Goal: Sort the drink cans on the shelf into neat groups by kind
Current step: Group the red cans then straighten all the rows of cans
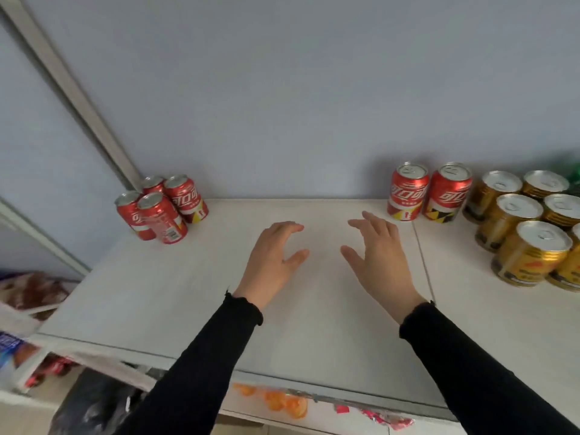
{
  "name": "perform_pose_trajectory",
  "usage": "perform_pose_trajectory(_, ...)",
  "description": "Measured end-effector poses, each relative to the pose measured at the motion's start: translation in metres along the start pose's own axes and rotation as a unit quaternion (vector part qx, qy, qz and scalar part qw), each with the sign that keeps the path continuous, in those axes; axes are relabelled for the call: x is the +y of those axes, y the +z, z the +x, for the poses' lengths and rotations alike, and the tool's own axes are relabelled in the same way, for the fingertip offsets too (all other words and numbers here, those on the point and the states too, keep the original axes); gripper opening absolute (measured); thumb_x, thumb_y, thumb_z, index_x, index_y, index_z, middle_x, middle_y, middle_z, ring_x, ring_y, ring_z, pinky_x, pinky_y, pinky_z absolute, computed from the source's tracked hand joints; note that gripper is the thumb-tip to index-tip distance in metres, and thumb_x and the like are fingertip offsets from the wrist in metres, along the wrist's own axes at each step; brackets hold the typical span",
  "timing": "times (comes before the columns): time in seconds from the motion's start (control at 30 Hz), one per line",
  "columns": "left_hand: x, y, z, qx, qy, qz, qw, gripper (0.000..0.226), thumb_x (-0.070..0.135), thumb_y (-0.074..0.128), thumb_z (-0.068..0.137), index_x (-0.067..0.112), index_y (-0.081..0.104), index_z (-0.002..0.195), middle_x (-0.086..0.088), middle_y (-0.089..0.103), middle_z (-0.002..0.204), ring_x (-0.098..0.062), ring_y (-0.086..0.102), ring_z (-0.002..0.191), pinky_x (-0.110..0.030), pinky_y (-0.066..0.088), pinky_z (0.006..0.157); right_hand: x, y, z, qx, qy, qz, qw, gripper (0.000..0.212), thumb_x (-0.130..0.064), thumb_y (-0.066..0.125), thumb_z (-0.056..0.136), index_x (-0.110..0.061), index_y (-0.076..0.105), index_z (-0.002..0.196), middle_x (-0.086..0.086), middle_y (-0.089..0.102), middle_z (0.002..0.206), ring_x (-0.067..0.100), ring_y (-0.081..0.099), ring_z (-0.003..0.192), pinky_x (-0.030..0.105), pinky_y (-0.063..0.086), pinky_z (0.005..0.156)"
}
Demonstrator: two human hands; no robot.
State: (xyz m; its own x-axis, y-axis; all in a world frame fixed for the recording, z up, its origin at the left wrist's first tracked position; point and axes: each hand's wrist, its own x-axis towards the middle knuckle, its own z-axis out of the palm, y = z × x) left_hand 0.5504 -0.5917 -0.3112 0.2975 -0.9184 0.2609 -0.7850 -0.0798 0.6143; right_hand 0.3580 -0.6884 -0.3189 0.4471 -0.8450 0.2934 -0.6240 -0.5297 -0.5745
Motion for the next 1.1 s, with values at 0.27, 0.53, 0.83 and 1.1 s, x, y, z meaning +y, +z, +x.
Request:
perform_pose_trajectory(0.27,-0.124,-0.128,-0.041,0.122,-0.046,-0.001,0.991,0.033,0.026,0.070,0.091,0.028,0.060,0.123,0.013,0.056,0.127,-0.004,0.052,0.119,-0.023,0.040,0.102,-0.136,0.105,0.024,-0.063,-0.072,0.071,0.993,0.048,-0.029,0.064,0.094,-0.018,0.051,0.139,0.002,0.045,0.148,0.023,0.035,0.137,0.022,0.028,0.105)
perform_pose_trajectory(0.53,-0.244,-0.210,-0.043,0.202,-0.122,-0.065,0.970,0.037,0.025,0.072,0.088,0.027,0.051,0.119,0.008,0.053,0.121,-0.011,0.055,0.110,-0.033,0.049,0.097,-0.267,0.220,0.046,-0.065,0.033,0.240,0.968,0.068,-0.031,0.078,0.083,-0.020,0.042,0.139,0.000,0.050,0.131,0.019,0.051,0.121,0.033,0.047,0.097)
perform_pose_trajectory(0.83,-0.274,-0.222,0.011,0.088,-0.124,-0.257,0.954,0.080,0.018,0.080,0.083,0.030,0.034,0.147,0.013,0.052,0.138,-0.002,0.052,0.124,-0.016,0.043,0.093,-0.316,0.285,0.067,0.059,0.111,0.246,0.961,0.095,-0.053,0.083,0.069,-0.018,0.031,0.140,0.000,0.044,0.136,0.020,0.041,0.120,0.035,0.043,0.100)
perform_pose_trajectory(1.1,-0.287,-0.228,0.020,0.056,-0.116,-0.277,0.952,0.081,0.013,0.083,0.080,0.036,0.037,0.142,0.028,0.053,0.123,0.017,0.054,0.108,-0.008,0.044,0.088,-0.284,0.268,0.072,-0.044,0.077,0.351,0.932,0.070,-0.026,0.085,0.076,-0.021,0.038,0.127,-0.006,0.059,0.123,0.007,0.061,0.108,0.031,0.056,0.092)
